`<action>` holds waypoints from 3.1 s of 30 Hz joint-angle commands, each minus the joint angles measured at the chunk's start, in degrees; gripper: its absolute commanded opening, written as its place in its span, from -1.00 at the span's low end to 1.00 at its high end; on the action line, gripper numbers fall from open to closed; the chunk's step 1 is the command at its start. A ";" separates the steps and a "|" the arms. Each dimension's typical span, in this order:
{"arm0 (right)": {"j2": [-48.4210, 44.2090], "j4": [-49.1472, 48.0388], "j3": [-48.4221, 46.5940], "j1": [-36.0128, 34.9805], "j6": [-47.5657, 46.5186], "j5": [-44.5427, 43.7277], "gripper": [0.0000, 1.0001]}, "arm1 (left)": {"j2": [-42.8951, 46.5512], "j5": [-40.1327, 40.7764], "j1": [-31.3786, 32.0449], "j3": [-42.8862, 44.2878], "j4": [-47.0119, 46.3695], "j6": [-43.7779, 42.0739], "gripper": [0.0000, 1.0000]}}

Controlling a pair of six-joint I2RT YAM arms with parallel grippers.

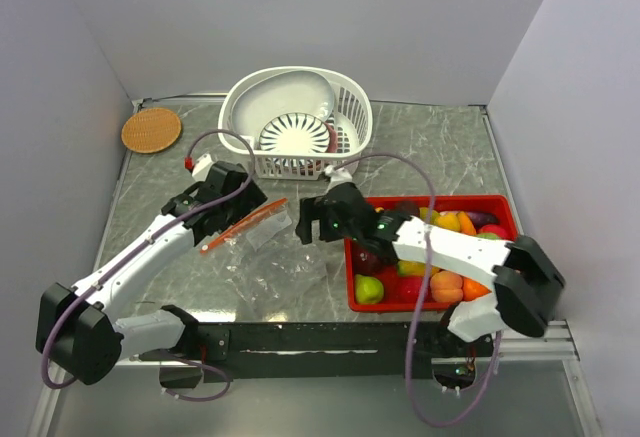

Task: Place the food in the zip-top bag and seal the zipper

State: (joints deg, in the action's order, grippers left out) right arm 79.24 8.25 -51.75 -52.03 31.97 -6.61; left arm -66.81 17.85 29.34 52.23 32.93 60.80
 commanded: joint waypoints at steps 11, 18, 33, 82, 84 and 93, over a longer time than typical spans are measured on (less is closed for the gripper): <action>19.62 -1.57 -11.53 -1.32 2.04 3.35 0.90 | 0.28 -2.46 -4.90 -0.11 1.70 4.24 0.94; 23.59 -2.45 -12.32 -1.41 3.01 4.24 0.75 | -2.97 -7.37 -6.58 0.68 2.40 8.81 0.94; 6.90 -13.78 -2.23 -6.06 -1.11 -12.00 -1.00 | -6.58 -11.95 -8.69 5.95 5.39 14.88 0.90; -1.11 -26.71 5.16 -17.84 -14.83 -37.24 -1.00 | -9.13 -15.83 -11.41 13.33 4.42 16.55 0.32; -1.02 -26.62 5.08 -18.10 -14.83 -37.25 -1.00 | -9.48 -15.13 -11.41 15.62 5.56 16.11 0.39; -1.02 -26.71 5.16 -18.19 -14.83 -37.42 -1.00 | -9.92 -14.86 -11.59 17.03 5.66 16.55 0.41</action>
State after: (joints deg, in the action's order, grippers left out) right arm 78.13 -15.53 -46.37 -69.78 17.43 -41.60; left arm -76.88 2.33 18.17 67.90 39.64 77.23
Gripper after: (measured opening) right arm 0.008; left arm 0.704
